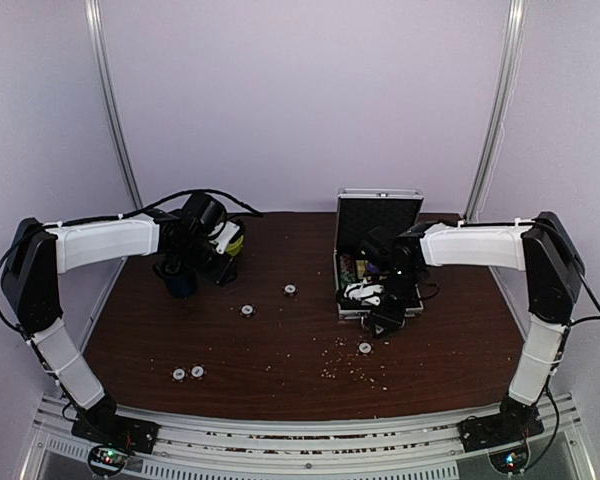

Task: Pack up texas hold em set
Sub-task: Pick up the poker chip from the pile of poker chips, then place the poker chip on the poker chips pile, then pick up the poker chip from the pile of poker chips.

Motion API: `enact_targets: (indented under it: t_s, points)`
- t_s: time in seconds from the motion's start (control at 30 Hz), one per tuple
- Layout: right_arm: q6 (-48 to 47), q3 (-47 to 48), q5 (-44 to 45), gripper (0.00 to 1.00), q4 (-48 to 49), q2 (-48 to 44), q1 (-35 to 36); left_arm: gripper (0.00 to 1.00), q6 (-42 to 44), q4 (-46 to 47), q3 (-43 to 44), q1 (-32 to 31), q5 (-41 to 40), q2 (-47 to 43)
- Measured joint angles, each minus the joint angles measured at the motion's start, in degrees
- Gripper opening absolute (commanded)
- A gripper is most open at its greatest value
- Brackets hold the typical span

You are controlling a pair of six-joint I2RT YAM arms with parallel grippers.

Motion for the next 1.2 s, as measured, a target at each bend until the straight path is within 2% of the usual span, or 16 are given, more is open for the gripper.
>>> enact_targets:
  t_s: [0.1, 0.57, 0.87, 1.0, 1.2]
  points:
    - [-0.48, 0.28, -0.94, 0.28, -0.2, 0.0, -0.85, 0.44, 0.02, 0.0, 0.0, 0.0, 0.02, 0.02]
    - [-1.33, 1.44, -2.19, 0.33, -0.68, 5.75, 3.74, 0.44, 0.09, -0.04, 0.09, 0.0, 0.04, 0.59]
    - [-0.83, 1.7, -1.9, 0.56, -0.2, 6.43, 4.42, 0.44, 0.09, -0.04, 0.09, 0.0, 0.07, 0.59]
    - [-0.57, 1.7, -1.49, 0.59, 0.02, 6.43, 5.33, 0.44, 0.09, -0.04, 0.09, 0.0, 0.09, 0.59]
    - [-0.26, 1.7, -0.39, 0.53, 0.24, 6.45, 6.14, 0.44, 0.09, -0.04, 0.11, 0.0, 0.11, 0.59]
